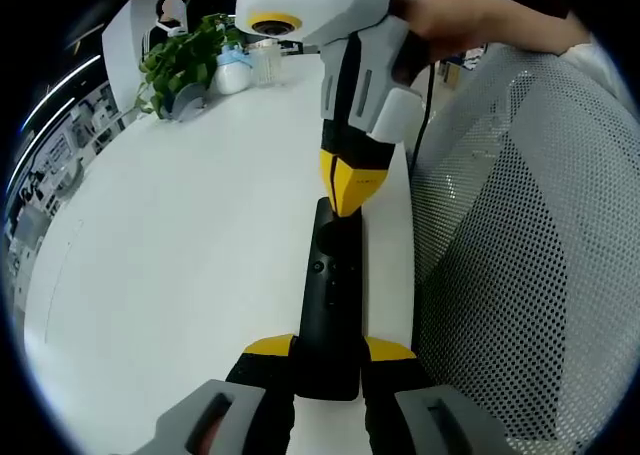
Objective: Press the specified remote control buttons in sequence, fully releasing each button before pressing the next.
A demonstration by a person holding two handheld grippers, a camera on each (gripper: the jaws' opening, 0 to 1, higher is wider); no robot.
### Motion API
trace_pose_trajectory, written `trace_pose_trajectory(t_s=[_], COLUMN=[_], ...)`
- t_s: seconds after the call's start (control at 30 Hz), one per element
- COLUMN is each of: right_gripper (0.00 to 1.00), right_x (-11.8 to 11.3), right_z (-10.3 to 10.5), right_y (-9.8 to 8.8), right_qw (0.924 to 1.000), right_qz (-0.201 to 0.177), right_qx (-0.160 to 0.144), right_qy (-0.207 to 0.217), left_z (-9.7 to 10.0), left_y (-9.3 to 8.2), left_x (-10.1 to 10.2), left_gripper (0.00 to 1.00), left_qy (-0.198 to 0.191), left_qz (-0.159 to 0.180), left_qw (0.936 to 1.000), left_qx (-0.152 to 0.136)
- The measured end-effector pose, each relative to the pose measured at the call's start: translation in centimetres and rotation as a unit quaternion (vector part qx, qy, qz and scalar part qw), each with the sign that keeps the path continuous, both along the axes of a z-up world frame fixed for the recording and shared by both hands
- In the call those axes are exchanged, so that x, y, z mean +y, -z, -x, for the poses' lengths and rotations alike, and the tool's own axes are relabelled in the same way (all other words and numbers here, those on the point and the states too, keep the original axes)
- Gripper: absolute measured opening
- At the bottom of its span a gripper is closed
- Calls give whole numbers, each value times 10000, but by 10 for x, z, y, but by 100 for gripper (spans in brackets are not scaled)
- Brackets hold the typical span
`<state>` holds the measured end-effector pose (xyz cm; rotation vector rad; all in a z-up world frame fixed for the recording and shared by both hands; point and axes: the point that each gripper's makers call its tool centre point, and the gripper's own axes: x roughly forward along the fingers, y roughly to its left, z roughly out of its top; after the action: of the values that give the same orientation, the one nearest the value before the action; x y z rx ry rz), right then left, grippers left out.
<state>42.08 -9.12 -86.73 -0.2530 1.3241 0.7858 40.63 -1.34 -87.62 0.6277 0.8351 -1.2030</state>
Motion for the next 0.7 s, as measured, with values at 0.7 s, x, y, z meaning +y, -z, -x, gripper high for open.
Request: trace_pose_trajectory(t_s=[0.7], right_gripper=[0], right_x=[7], right_z=[-1], right_y=[0], right_qw=[9996], right_qz=[-39], right_qx=[-159], right_qy=[-215], left_z=[0], left_y=[0], left_x=[0], left_gripper=[25], left_qy=[18], left_qz=[-13], left_qw=[10000], left_qx=[-2])
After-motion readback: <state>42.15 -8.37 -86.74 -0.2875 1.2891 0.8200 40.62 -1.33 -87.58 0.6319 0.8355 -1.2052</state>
